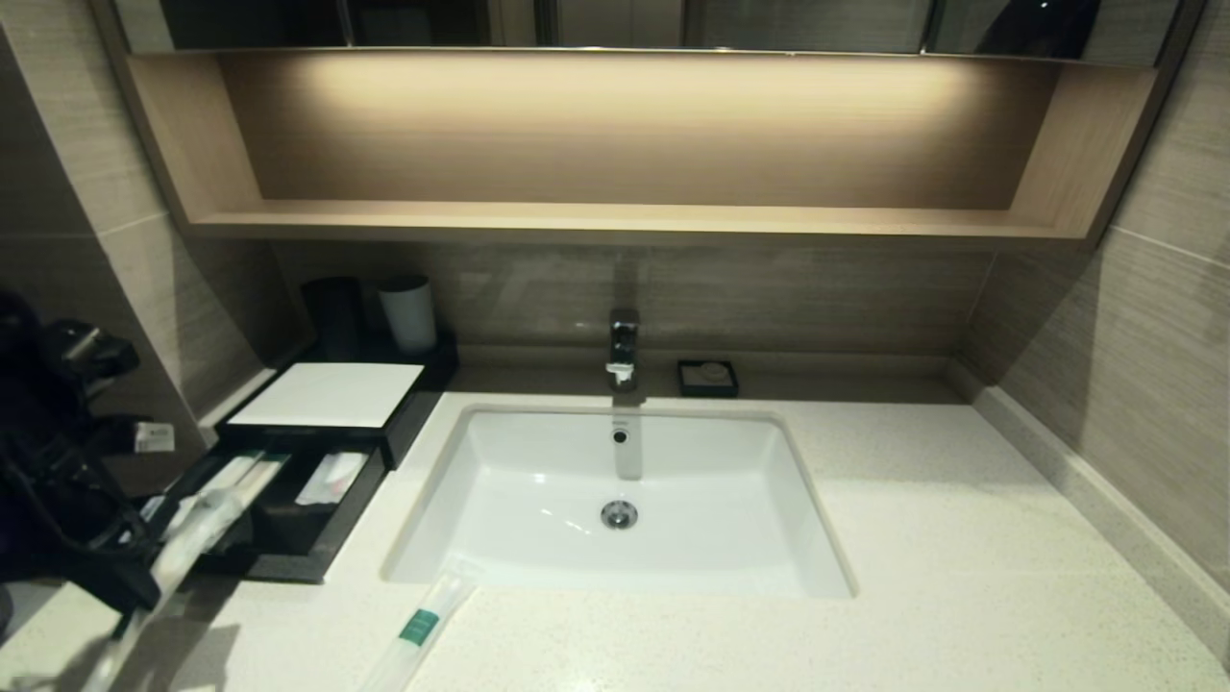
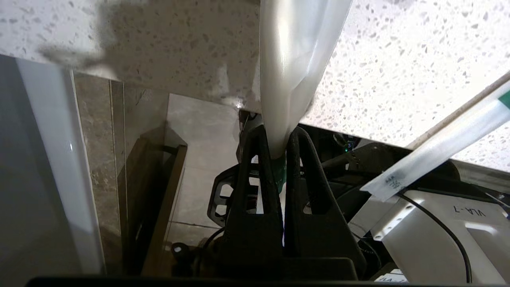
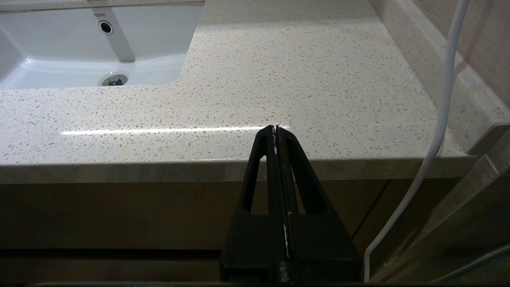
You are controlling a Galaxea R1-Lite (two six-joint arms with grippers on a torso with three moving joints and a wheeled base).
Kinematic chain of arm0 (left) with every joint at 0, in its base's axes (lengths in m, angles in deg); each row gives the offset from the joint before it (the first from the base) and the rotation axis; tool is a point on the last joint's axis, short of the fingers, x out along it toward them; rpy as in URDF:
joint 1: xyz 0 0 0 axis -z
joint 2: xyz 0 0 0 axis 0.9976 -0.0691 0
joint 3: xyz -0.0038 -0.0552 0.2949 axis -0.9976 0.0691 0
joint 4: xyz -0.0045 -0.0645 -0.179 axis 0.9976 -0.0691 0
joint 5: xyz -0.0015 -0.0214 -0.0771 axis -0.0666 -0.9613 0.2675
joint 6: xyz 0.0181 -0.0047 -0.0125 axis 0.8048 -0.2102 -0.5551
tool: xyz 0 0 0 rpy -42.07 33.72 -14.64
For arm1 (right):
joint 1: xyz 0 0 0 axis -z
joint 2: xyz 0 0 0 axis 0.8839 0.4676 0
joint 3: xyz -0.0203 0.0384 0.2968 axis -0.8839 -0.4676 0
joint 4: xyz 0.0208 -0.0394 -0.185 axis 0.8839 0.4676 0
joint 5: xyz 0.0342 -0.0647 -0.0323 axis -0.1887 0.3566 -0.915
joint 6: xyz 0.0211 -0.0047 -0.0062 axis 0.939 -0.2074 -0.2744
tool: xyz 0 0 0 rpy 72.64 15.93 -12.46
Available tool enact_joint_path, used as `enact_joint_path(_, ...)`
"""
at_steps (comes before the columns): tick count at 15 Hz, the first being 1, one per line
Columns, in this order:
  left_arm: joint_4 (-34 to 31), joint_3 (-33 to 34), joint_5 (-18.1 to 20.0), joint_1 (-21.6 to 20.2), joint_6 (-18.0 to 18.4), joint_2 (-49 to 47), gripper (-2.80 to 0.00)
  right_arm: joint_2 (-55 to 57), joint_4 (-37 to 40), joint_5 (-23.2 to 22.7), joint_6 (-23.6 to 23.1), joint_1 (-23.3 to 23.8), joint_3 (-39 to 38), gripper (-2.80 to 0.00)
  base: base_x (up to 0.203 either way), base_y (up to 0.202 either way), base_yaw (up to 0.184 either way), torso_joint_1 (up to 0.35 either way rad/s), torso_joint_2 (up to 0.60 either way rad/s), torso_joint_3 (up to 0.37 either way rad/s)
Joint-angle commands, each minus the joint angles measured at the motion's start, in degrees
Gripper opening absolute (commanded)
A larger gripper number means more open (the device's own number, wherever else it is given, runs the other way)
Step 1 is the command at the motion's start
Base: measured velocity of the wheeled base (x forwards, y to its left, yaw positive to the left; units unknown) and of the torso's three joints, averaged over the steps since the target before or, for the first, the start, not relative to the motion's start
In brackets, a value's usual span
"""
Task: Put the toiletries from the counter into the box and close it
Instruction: Place the bathroom toiletry into the drawer
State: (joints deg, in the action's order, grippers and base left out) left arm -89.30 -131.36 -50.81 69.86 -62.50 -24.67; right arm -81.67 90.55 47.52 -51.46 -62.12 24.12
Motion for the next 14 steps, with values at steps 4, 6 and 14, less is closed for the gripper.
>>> enact_joint_path(4,-0.51,-6.21,0.3,0.0,-0.23,-9.44,-2.8,0.09,0.08,0.06,0.07,0.0,0.0,-2.8,0.0,0.0,0.0,0.0,0.0,0.0)
enact_joint_path(6,-0.77,-8.89,0.52,0.15,-0.27,-10.88,-2.8,0.09,0.07,0.03,0.04,0.0,0.0,-2.8,0.0,0.0,0.0,0.0,0.0,0.0)
enact_joint_path(14,-3.59,-21.87,0.13,0.37,-0.28,-17.85,-2.8,0.09,0.07,-0.03,0.07,0.0,0.0,-2.8,0.0,0.0,0.0,0.0,0.0,0.0)
